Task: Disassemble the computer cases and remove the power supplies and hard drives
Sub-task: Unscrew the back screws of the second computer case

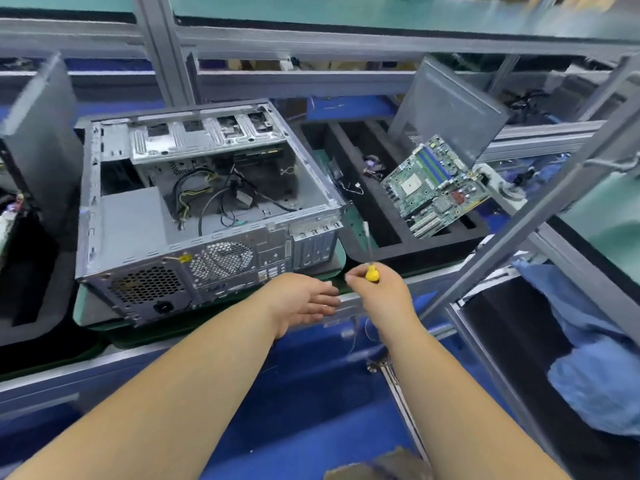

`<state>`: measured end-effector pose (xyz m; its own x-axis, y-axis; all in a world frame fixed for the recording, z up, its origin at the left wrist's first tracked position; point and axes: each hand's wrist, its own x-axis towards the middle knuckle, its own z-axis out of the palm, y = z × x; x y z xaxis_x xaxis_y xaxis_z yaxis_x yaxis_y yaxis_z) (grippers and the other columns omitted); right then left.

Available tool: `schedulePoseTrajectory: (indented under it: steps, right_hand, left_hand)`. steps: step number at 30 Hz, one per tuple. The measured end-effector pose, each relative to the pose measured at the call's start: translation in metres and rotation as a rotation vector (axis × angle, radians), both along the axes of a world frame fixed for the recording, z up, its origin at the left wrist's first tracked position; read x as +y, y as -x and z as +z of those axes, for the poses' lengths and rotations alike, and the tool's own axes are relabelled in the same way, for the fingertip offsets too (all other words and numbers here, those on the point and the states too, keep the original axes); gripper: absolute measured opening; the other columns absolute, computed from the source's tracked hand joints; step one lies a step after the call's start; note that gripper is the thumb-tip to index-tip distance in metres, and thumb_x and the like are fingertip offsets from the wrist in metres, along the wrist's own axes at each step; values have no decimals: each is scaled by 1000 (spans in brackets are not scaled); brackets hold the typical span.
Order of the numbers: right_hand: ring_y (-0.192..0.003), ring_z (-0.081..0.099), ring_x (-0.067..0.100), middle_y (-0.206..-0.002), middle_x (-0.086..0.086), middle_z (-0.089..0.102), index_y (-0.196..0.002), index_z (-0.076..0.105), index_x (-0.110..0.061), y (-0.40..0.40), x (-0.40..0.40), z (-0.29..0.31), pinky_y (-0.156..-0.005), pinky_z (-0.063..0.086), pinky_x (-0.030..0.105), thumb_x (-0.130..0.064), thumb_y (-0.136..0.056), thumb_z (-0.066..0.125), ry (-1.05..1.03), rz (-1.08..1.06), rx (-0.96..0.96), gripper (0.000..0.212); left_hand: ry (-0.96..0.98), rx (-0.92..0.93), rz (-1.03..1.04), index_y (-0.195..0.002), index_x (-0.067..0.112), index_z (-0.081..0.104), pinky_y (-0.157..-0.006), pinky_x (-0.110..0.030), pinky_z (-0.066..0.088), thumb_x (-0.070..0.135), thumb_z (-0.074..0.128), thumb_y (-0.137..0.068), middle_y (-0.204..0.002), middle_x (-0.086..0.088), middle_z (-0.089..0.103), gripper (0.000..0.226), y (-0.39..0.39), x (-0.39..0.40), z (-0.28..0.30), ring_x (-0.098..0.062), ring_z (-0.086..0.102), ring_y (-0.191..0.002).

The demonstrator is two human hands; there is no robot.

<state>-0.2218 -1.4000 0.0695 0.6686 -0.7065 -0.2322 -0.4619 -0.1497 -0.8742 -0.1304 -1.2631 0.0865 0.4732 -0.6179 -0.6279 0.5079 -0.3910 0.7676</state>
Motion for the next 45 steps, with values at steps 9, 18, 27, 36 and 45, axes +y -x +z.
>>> schedulePoseTrajectory:
  steps: [9, 18, 27, 36, 45]
  right_hand:
    - [-79, 59, 24, -95, 8, 69, -108, 69, -22, -76, -105, -8, -72, 48, 35, -18, -91, 68, -32, -171, -24, 18]
    - [-53, 42, 16, -82, 8, 60, -88, 60, -19, -84, -56, -45, -51, 34, 28, -11, -92, 53, -214, -167, -44, 11]
    - [-49, 38, 12, -70, 5, 52, -84, 51, -14, -66, 33, -57, -40, 30, 25, -15, -95, 53, -361, -128, -47, 11]
    - [-48, 41, 10, -72, 2, 53, -90, 53, -13, -49, 108, -56, -43, 30, 23, -7, -92, 39, -458, -130, -10, 15]
    - [-52, 53, 4, -78, -6, 64, -98, 60, -35, -29, 205, -72, -46, 43, 17, -11, -95, 46, -348, 185, 80, 28]
  left_hand:
    - [-69, 19, 80, -110, 10, 70, -81, -27, 56, 25, 53, -101, -100, -4, 76, 25, -29, 35, -17, -17, 72, -94]
    - [-94, 17, 245, -110, 12, 71, -83, -27, 56, 28, 53, -101, -101, -3, 76, 26, -38, 89, -11, -17, 72, -96]
    - [-112, 130, 492, -104, 12, 72, -72, -26, 56, 24, 53, -100, -97, -2, 77, 23, -28, 143, -32, -14, 72, -89]
    - [8, 252, 671, -114, 9, 62, -76, -27, 52, 16, 50, -100, -104, -5, 71, 20, -30, 185, -53, -16, 66, -96]
    - [163, 364, 669, -122, 3, 57, -97, -32, 44, 10, 45, -101, -119, -10, 64, 25, -41, 186, -61, -24, 58, -112]
